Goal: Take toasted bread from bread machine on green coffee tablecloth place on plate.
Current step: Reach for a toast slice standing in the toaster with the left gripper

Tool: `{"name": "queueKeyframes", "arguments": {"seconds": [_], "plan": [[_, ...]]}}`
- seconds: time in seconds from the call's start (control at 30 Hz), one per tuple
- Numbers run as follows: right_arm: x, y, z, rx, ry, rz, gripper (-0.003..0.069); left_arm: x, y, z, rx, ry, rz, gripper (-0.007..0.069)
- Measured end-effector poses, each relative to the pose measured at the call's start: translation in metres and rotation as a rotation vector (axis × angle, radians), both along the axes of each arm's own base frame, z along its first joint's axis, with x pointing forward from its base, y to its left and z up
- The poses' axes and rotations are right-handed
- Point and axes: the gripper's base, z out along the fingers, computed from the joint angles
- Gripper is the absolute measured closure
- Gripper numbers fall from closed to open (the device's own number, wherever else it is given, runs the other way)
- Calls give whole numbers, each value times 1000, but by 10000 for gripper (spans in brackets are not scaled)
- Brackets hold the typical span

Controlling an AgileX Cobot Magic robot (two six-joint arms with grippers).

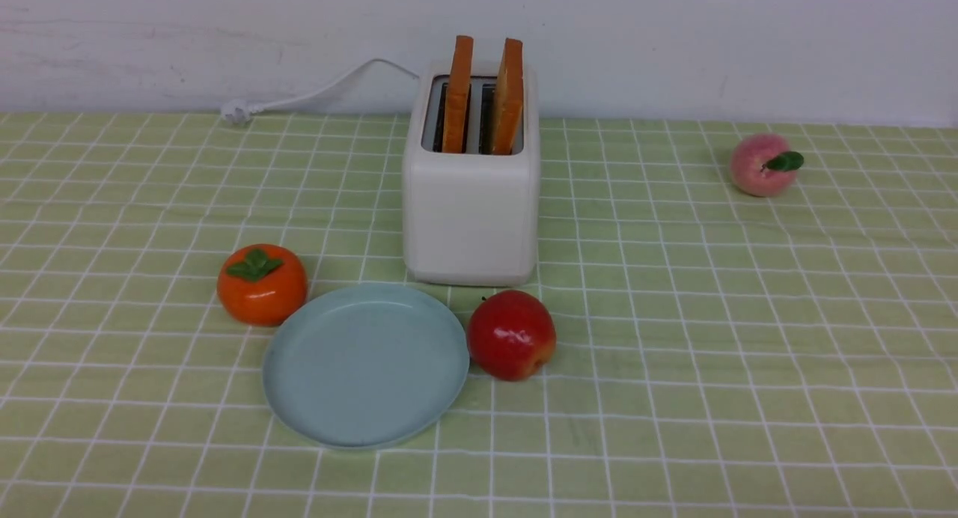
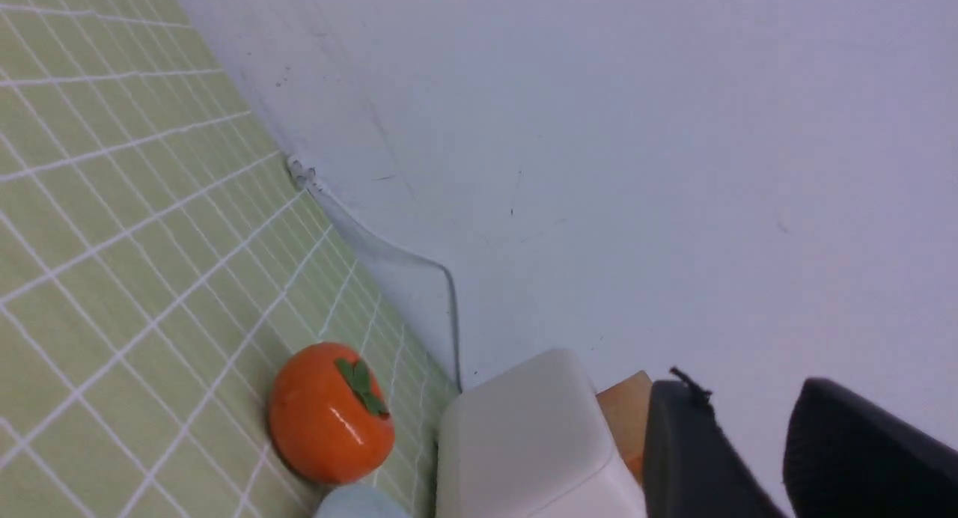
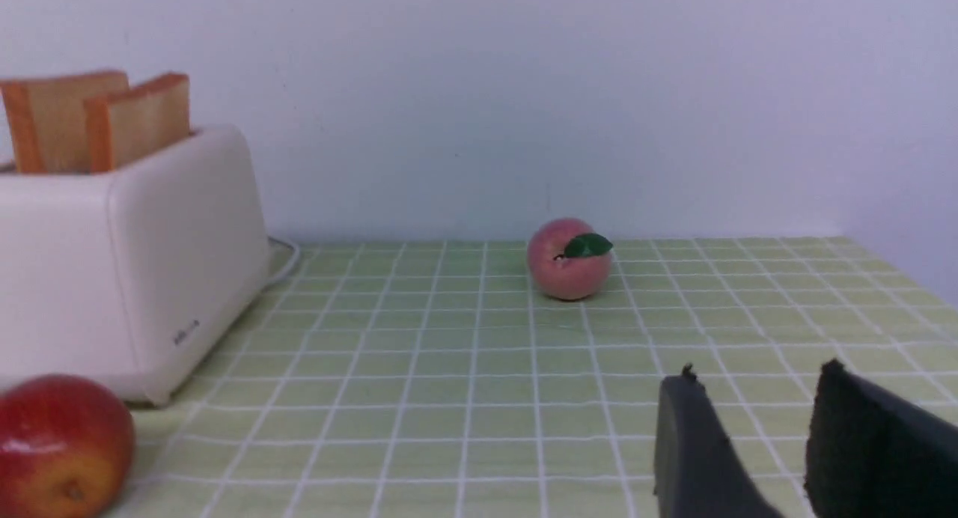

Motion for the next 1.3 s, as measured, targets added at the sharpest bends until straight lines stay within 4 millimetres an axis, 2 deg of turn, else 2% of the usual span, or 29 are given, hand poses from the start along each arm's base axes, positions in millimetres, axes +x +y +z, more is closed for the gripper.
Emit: {"name": "queueKeyframes", "arguments": {"seconds": [0.03, 0.07, 0.13, 0.3, 0.4, 0.43, 0.47, 0.5, 0.53, 0.6, 0.67, 0.83, 0.87, 0.9, 1.0, 1.1, 1.27, 1.3], "plan": [[0, 0, 0, 11, 0, 1, 419, 0, 0, 0, 0, 2, -1, 460], [0, 0, 0, 53, -3, 6, 419, 0, -2, -2, 32, 27, -16, 541], [0, 1, 2, 111, -20, 20, 419, 0, -5, 1, 81, 57, -41, 634], [-1, 3, 6, 226, -60, 55, 428, -4, -8, 20, 229, 51, -53, 638], [-1, 4, 10, 353, -93, 94, 477, -4, -8, 46, 310, 39, -44, 638], [-1, 4, 10, 362, -93, 96, 477, -4, -8, 47, 311, 40, -43, 638], [-2, 4, 15, 405, -87, 96, 526, 1, -8, 56, 333, 59, -42, 638], [-2, 4, 16, 398, -88, 95, 531, 1, -8, 59, 337, 57, -41, 638], [0, 3, 29, 415, -74, 91, 582, 10, -8, 67, 380, 96, -40, 638], [4, 4, 45, 377, -47, 96, 637, 21, -8, 77, 428, 137, -41, 638], [12, 7, 60, 358, -14, 123, 659, 31, -8, 87, 472, 167, -42, 638], [45, 22, 83, 277, 134, 233, 658, 64, -8, 107, 595, 246, -50, 638], [46, 23, 83, 256, 139, 241, 657, 65, -8, 108, 596, 248, -50, 638], [58, 32, 89, 232, 187, 298, 655, 74, -8, 113, 620, 256, -56, 638], [72, 45, 97, 185, 249, 396, 653, 83, -14, 118, 633, 226, -87, 638], [80, 55, 108, 170, 286, 486, 651, 92, -28, 122, 649, 152, -154, 638], [84, 61, 120, 144, 279, 544, 648, 111, -84, 120, 685, -56, -367, 638], [84, 61, 120, 143, 278, 546, 648, 113, -88, 118, 688, -57, -385, 638]]}}
